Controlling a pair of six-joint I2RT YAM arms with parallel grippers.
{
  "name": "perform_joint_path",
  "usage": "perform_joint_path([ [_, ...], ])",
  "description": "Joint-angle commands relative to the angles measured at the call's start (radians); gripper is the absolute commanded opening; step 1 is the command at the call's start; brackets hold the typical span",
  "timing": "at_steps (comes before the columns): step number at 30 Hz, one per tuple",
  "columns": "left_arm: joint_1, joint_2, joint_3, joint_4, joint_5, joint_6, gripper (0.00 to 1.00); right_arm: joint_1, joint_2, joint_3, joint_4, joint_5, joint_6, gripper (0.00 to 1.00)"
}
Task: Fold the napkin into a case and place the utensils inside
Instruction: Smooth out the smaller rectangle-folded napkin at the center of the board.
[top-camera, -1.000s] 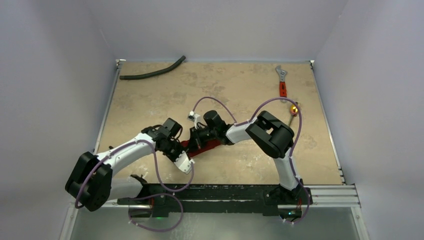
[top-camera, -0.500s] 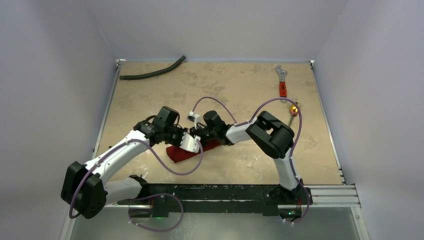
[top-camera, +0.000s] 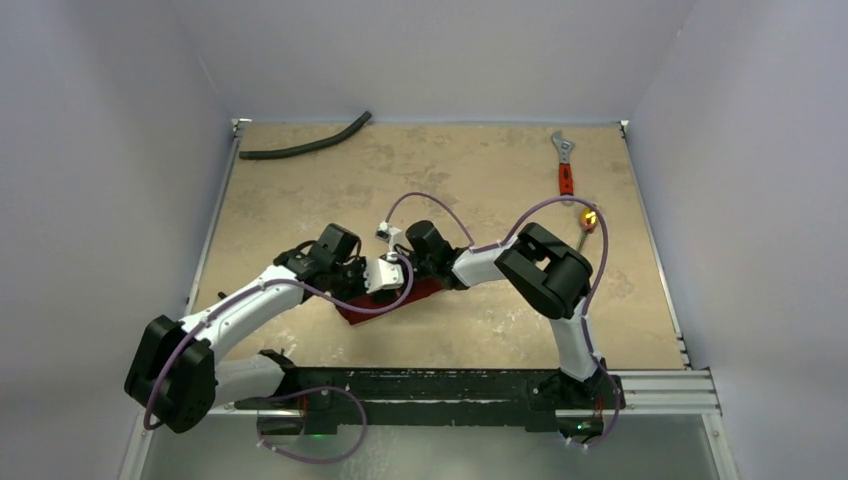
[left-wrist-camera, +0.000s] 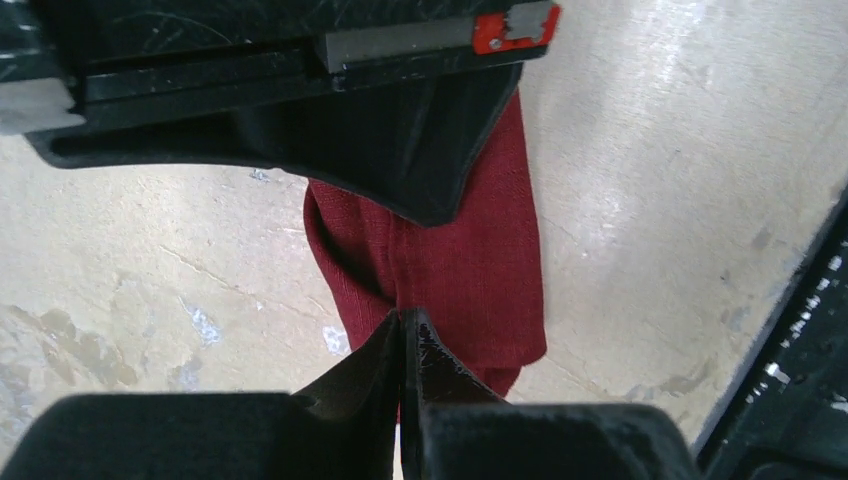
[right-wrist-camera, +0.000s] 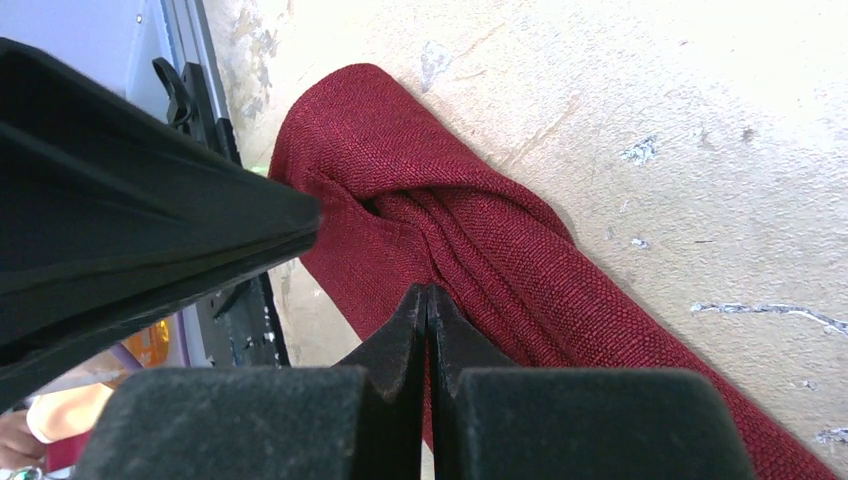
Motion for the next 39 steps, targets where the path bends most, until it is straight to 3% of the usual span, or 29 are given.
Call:
perform_joint_path([
  [1,0.004,0.013,-0.034,0.151,-0.026,-0.138,0.0,-0.003,-0.012,-0.016,-0.075,0.061,-0.007,0.0],
  [7,0.004,0.006,-0.078,0.278,-0.063,-0.226,0.0,-0.003,0.003,-0.029,-0.033,0.045,0.017,0.0],
  [14,0.004,0.067,-0.088,0.304,-0.066,-0.269,0.0,-0.003,0.009,-0.051,-0.005,0.039,0.037,0.0],
  [31,0.007,0.003,-0.041,0.211,-0.082,-0.133,0.0,-0.003,0.011,-0.048,-0.069,0.119,0.073,0.0],
  [39,0.004,0.04,-0.02,0.171,-0.004,-0.198,0.0,-0.002,0.001,-0.042,-0.094,0.151,0.075,0.0],
])
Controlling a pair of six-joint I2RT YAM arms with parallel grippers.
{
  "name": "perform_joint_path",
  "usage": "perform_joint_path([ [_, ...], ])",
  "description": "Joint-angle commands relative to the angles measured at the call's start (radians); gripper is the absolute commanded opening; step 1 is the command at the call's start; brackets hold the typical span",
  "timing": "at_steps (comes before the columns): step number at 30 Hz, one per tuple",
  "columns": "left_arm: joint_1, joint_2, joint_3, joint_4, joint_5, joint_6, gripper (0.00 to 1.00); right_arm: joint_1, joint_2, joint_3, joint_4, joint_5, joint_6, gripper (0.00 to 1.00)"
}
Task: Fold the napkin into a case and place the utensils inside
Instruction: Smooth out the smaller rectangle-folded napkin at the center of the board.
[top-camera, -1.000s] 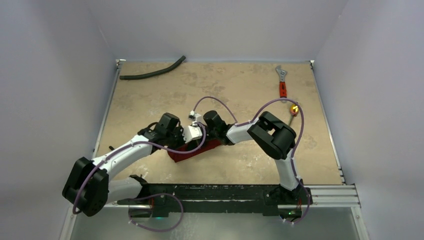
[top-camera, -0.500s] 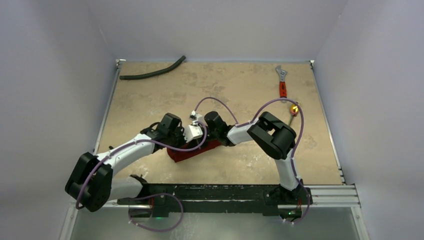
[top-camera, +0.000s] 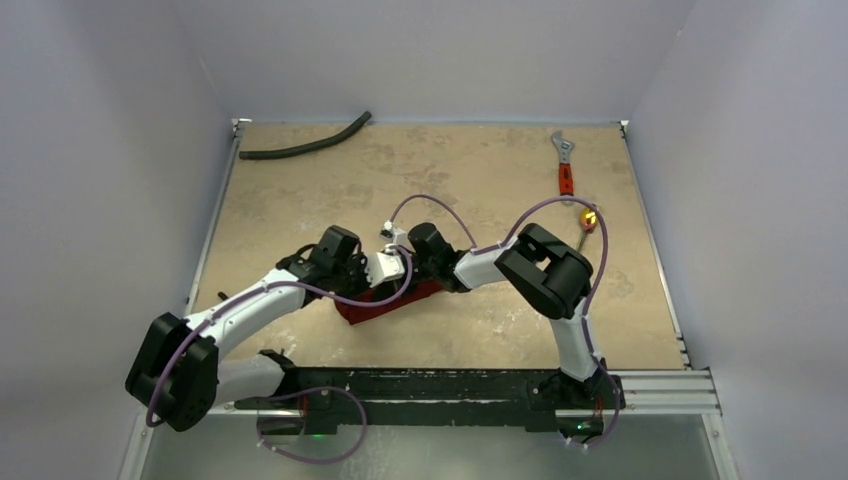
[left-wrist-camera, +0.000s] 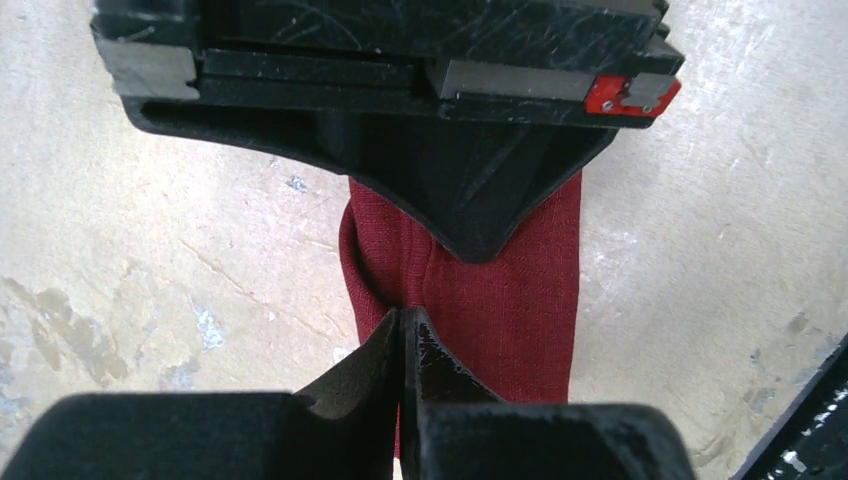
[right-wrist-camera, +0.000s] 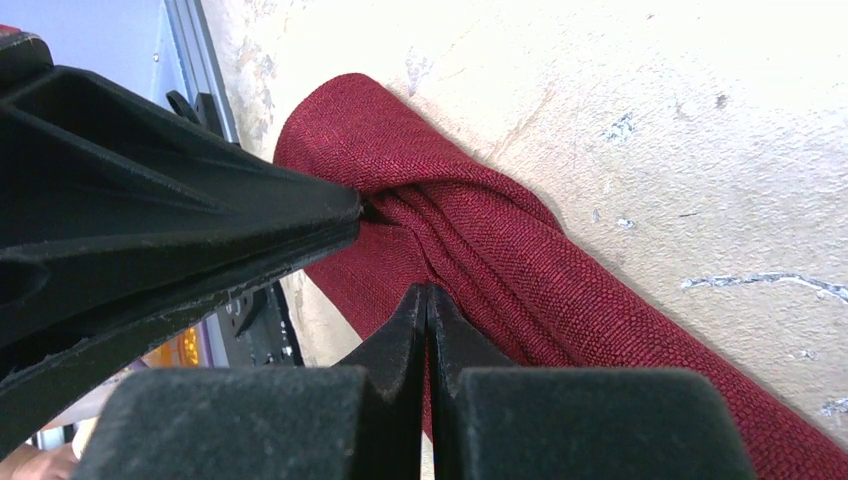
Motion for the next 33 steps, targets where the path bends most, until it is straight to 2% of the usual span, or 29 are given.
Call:
perform_joint_path([
  [1,0.003,0.027,0.05,-0.008,0.039,-0.059,0.03,-0.001,-0.001,-0.013,-0.138,0.123,-0.021,0.0],
  [9,0.0,0.09,0.014,0.062,-0.012,-0.047,0.0,0.0,-0.003,-0.032,-0.127,0.123,-0.004,0.0],
  [20,0.018,-0.033,0.004,0.053,-0.056,-0.006,0.0,-0.001,0.033,-0.039,-0.138,0.114,0.012,0.0],
  [25,0.033,-0.042,-0.004,0.053,-0.03,0.02,0.0,-0.001,0.034,-0.037,-0.17,0.145,0.004,0.0],
  [26,0.041,-0.046,0.011,0.026,0.021,0.032,0.0,-0.001,0.033,-0.036,-0.175,0.152,0.002,0.0],
  [29,0.067,-0.102,0.05,-0.106,0.226,0.178,0.0,-0.001,0.031,-0.027,-0.194,0.159,-0.005,0.0],
  [33,0.067,-0.207,0.018,-0.25,0.312,0.477,0.0,-0.001,0.029,-0.027,-0.185,0.157,0.001,0.0],
])
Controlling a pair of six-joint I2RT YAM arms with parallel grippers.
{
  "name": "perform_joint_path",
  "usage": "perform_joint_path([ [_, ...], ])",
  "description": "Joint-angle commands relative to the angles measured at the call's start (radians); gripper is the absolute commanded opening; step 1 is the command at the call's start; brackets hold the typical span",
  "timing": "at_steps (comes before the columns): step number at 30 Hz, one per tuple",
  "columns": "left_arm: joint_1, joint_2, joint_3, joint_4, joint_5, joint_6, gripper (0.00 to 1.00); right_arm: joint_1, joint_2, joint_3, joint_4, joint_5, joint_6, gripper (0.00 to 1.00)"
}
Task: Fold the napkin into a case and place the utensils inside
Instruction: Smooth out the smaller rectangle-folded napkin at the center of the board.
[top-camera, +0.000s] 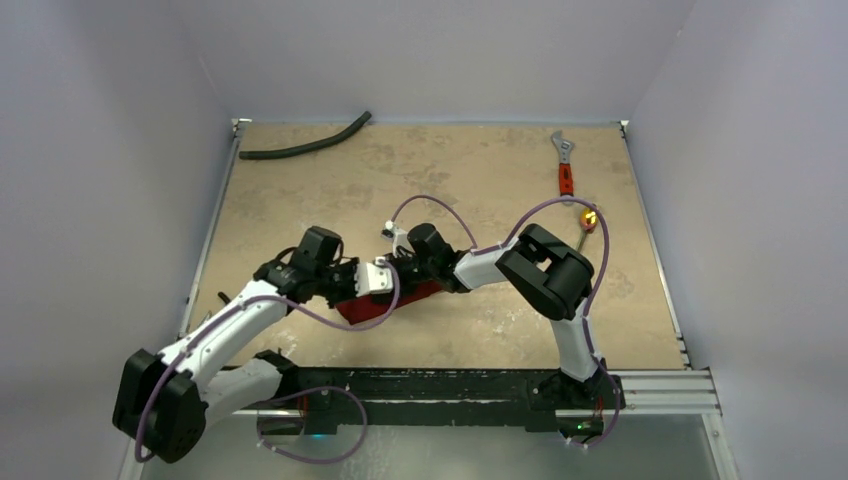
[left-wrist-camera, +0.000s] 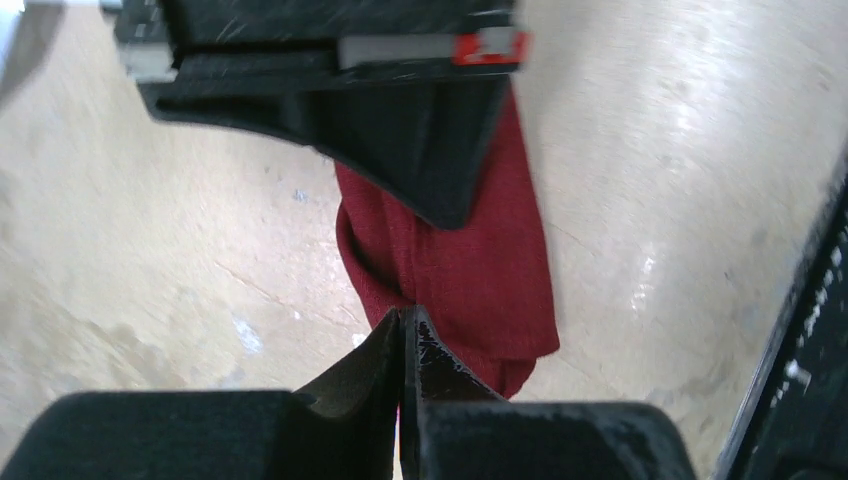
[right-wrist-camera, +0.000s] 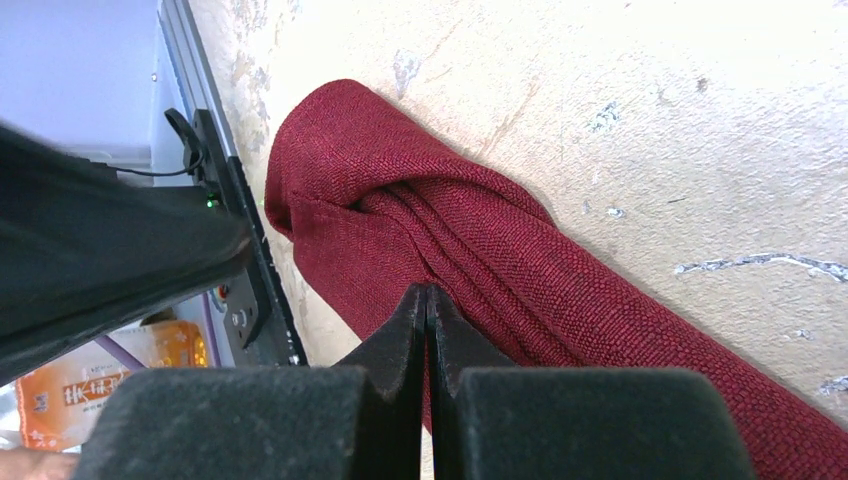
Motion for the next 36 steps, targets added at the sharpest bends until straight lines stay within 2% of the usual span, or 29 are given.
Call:
perform_joint_path([
  [1,0.006,-0.1,0.01,-0.163,0.187,0.352,0.0,-0.006,0.038,-0.026,-0.159,0.119,-0.036,0.0],
  [3,-0.005,-0.069,0.01,-0.165,0.193,0.414,0.0,-0.006,0.039,-0.024,-0.159,0.122,-0.035,0.0],
  [7,-0.039,0.05,0.04,-0.144,0.131,0.388,0.0,-0.007,0.022,-0.03,-0.168,0.125,-0.032,0.0],
  [12,-0.039,-0.018,-0.092,-0.073,0.038,0.541,0.0,-0.006,-0.006,-0.014,-0.185,0.141,-0.048,0.0],
  [21,-0.124,-0.014,-0.153,0.074,-0.065,0.5,0.0,-0.003,-0.008,-0.01,-0.169,0.162,-0.037,0.0],
  [26,-0.213,0.022,-0.153,0.159,-0.151,0.495,0.0,0.0,-0.003,-0.02,-0.158,0.157,-0.027,0.0],
  [29,-0.241,0.066,-0.139,0.152,-0.215,0.522,0.0,0.002,-0.001,-0.028,-0.149,0.154,-0.025,0.0],
  [36,-0.254,0.13,-0.099,0.019,-0.343,0.641,0.0,0.002,0.004,-0.044,-0.142,0.123,-0.023,0.0],
])
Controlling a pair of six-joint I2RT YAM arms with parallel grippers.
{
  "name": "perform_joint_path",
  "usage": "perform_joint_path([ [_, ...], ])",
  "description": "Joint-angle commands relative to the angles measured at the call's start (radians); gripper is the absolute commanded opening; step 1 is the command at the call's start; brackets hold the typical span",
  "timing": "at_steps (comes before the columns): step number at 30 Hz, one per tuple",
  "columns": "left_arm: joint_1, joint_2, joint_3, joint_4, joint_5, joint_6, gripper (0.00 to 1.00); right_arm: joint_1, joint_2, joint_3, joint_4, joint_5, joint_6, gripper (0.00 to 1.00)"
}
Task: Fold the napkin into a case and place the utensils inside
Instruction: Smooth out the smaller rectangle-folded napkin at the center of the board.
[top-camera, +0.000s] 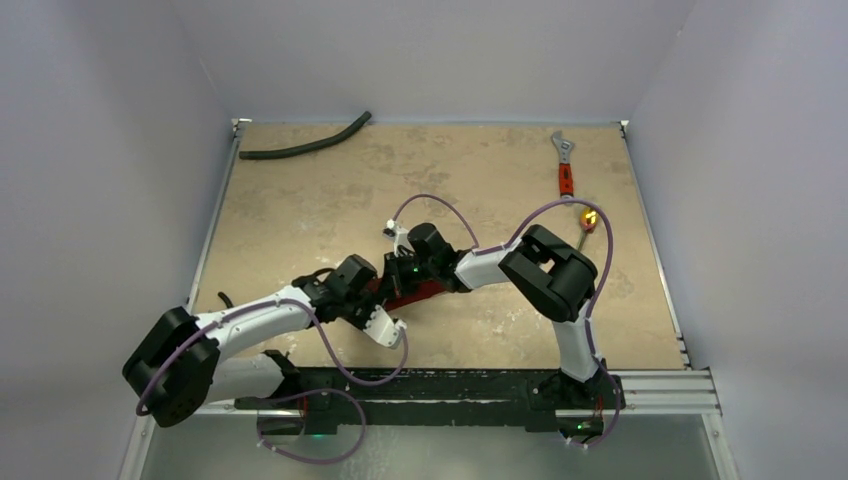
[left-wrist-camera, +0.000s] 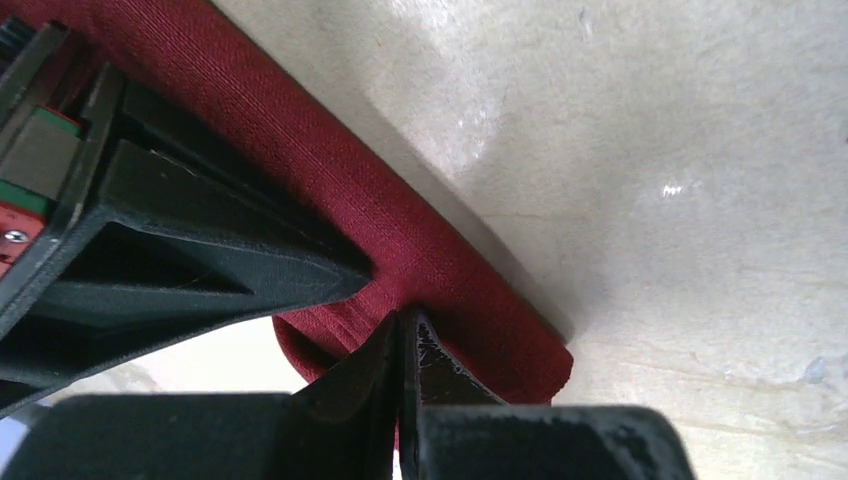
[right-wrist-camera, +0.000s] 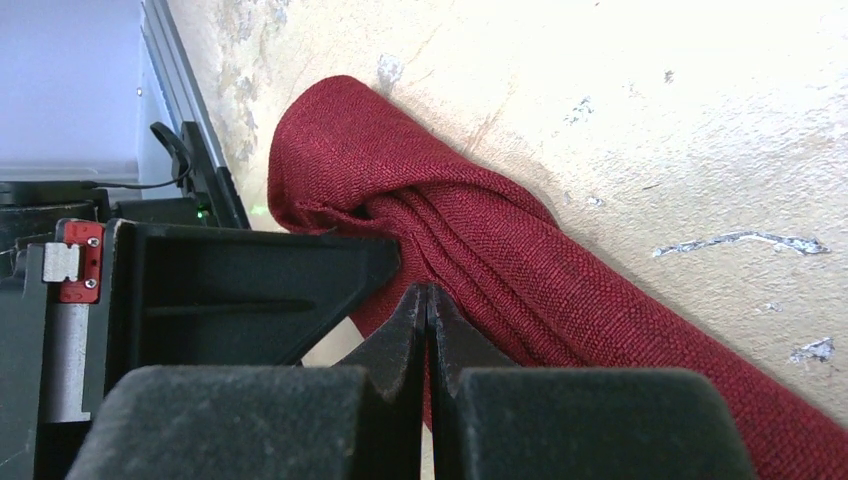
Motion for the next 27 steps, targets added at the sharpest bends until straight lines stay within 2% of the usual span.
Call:
perform_joint_path([
  [1,-0.005,0.025,0.035,-0.111,-0.141,0.111,0.0,-0.003,0.03,-0.046,-0.101,0.076,-0.026,0.0],
  [6,-0.066,0.059,0.152,-0.283,-0.192,0.201,0.0,-0.002,0.042,-0.057,-0.072,0.064,-0.022,0.0],
  [9,-0.14,0.096,0.213,-0.356,-0.219,0.214,0.0,-0.002,0.052,-0.058,-0.059,0.053,-0.021,0.0],
  [15,-0.208,0.141,0.251,-0.334,-0.247,0.171,0.0,-0.002,0.046,-0.064,-0.059,0.051,-0.021,0.0],
  [18,-0.206,0.123,0.268,-0.259,-0.252,0.039,0.0,-0.003,0.022,-0.056,-0.075,0.07,-0.038,0.0],
  [21,-0.153,0.061,0.298,-0.21,-0.191,-0.135,0.0,-0.003,-0.01,-0.045,-0.089,0.099,-0.049,0.0],
  [25,0.04,-0.094,0.266,-0.187,-0.021,-0.264,0.0,-0.002,-0.052,-0.014,-0.147,0.117,-0.064,0.0],
  [27,0.144,-0.145,0.263,-0.232,0.072,-0.284,0.0,0.0,-0.076,0.003,-0.168,0.132,-0.06,0.0],
])
